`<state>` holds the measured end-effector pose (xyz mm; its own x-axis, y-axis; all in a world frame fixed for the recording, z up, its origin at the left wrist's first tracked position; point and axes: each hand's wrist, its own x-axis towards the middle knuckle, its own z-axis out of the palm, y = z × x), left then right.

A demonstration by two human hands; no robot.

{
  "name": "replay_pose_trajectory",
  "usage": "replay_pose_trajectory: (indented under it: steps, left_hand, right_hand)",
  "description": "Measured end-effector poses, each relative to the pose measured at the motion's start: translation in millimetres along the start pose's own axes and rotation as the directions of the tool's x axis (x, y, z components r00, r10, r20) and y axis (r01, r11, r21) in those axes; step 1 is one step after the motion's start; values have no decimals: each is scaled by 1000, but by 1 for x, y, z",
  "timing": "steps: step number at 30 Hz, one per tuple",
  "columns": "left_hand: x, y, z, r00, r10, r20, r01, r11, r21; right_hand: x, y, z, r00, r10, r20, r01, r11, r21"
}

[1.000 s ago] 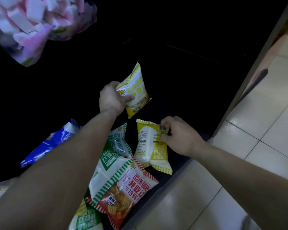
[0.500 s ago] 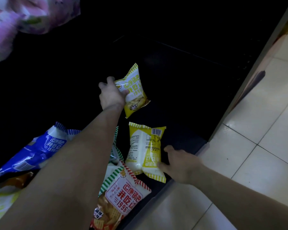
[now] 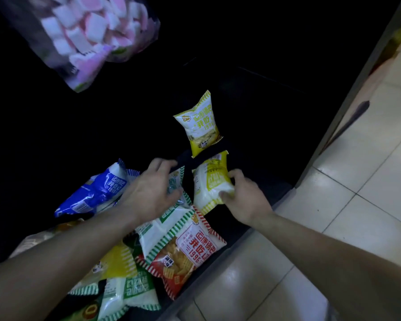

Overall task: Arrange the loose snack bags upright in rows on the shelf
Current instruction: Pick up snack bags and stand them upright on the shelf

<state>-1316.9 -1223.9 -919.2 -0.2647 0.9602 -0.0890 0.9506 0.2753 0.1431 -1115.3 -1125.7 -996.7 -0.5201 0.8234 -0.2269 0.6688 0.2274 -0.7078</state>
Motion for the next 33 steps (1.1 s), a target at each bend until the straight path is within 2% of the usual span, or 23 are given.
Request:
replay_pose_trajectory:
  steps: [2,4,7,9,14,16,20,25,29,33]
  left_hand:
    - [-16,4,4,1000,-15,8,16,998,-66]
    - [-23,14,14,1000,-17,4,17,988,-155]
    - [-19,35,33,999,30,17,-26,975,-219]
    - [-9,45,43,998,56,1,-54,969,-242]
    - [28,47,54,994,35,-108,-67,950,-305]
    - [38,44,53,995,4,-96,-38,933,-357]
    - [48,39,51,990,-89,-110,27,881,-473]
    - [51,29,47,989,-120,-81,54,825,-563]
    - [53,30,46,984,-153,-86,80,824,-560]
    - [59,30,42,966,-210,-149,102,844,-527]
  right_hand:
    - [0,-4,-15,984,-151,-97,144,987,-76]
    - [2,-6,-30,957,-223,-187,213,975,-69]
    - [10,-8,-52,938,-186,-294,192,981,-6]
    - [15,-6,-59,937,-145,-317,162,987,25]
    - [28,8,-49,980,4,-200,44,971,234]
    - [34,15,-46,981,29,-192,22,966,258]
    - [30,28,-42,996,43,-81,-17,955,297]
    - [15,45,-37,998,57,-1,-57,991,118]
    - [11,47,-37,996,87,0,-86,994,72]
    - [16,56,-32,998,62,22,-61,998,-35]
